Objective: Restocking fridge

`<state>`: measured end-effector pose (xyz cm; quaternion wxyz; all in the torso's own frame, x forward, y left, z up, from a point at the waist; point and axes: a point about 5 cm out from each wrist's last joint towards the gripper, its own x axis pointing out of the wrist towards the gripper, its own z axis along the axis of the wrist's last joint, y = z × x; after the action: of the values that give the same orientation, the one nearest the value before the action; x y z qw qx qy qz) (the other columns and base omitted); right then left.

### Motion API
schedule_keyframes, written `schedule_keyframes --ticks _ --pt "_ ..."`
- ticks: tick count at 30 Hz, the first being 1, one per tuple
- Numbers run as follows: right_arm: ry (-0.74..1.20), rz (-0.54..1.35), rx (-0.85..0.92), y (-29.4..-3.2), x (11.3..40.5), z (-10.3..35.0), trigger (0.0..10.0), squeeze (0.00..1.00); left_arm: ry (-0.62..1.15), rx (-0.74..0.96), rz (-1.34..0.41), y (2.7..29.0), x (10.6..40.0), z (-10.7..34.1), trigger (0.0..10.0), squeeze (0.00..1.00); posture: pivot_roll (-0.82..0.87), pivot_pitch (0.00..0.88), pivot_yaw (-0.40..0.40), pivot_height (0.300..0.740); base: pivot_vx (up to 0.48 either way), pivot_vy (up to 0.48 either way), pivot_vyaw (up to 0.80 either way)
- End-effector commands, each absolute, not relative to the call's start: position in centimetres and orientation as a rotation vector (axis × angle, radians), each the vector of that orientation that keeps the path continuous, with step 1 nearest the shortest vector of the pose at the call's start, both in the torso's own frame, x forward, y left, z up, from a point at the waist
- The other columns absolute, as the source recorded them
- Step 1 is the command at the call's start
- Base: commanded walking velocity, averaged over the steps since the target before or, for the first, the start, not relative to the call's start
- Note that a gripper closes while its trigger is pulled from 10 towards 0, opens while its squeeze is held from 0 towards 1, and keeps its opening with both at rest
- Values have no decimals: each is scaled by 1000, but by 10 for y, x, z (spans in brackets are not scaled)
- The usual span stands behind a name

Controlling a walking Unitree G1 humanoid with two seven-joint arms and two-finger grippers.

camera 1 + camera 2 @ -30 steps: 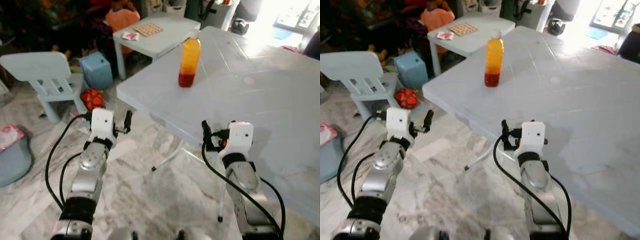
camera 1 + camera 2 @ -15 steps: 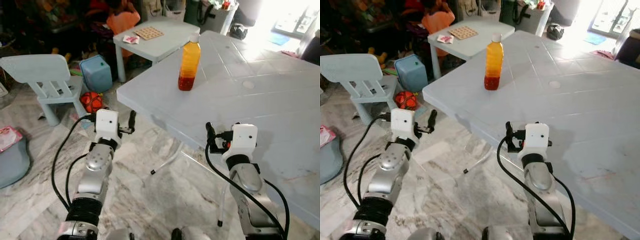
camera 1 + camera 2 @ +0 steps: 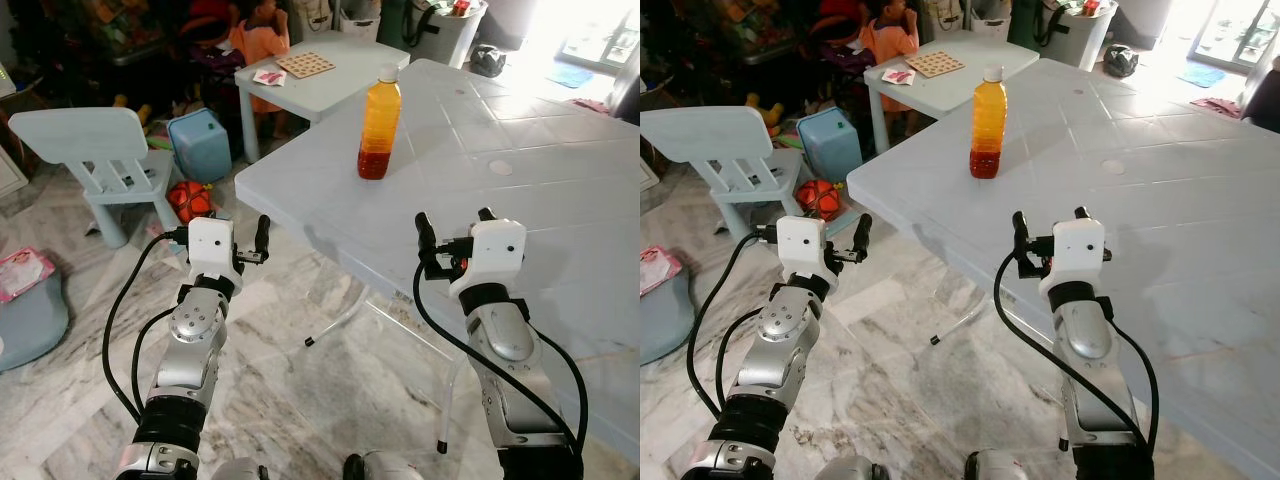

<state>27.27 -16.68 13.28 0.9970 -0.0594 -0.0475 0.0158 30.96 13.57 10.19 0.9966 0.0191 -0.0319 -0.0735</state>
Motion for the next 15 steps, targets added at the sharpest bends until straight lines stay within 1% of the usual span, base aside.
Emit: schedule_keyframes --ticks 1,6,8,13,15 --pt "-108 40 -124 -165 272 134 10000 0 -80 55 -149 138 312 106 10000 0 2 39 -4 740 281 390 0" --pt "-131 64 -183 -161 270 136 10000 0 -85 59 -164 137 311 105 10000 0 1 40 -1 740 344 331 0" --pt "-167 70 -238 -160 272 140 10000 0 -89 62 -170 136 311 106 10000 0 1 41 -1 740 431 0 0" --pt "-173 40 -222 -163 276 144 10000 0 -98 62 -185 133 310 107 10000 0 3 41 -3 740 438 0 0" --pt "-169 29 -218 -164 277 143 10000 0 -99 61 -188 132 310 107 10000 0 3 42 -5 740 461 0 -631"
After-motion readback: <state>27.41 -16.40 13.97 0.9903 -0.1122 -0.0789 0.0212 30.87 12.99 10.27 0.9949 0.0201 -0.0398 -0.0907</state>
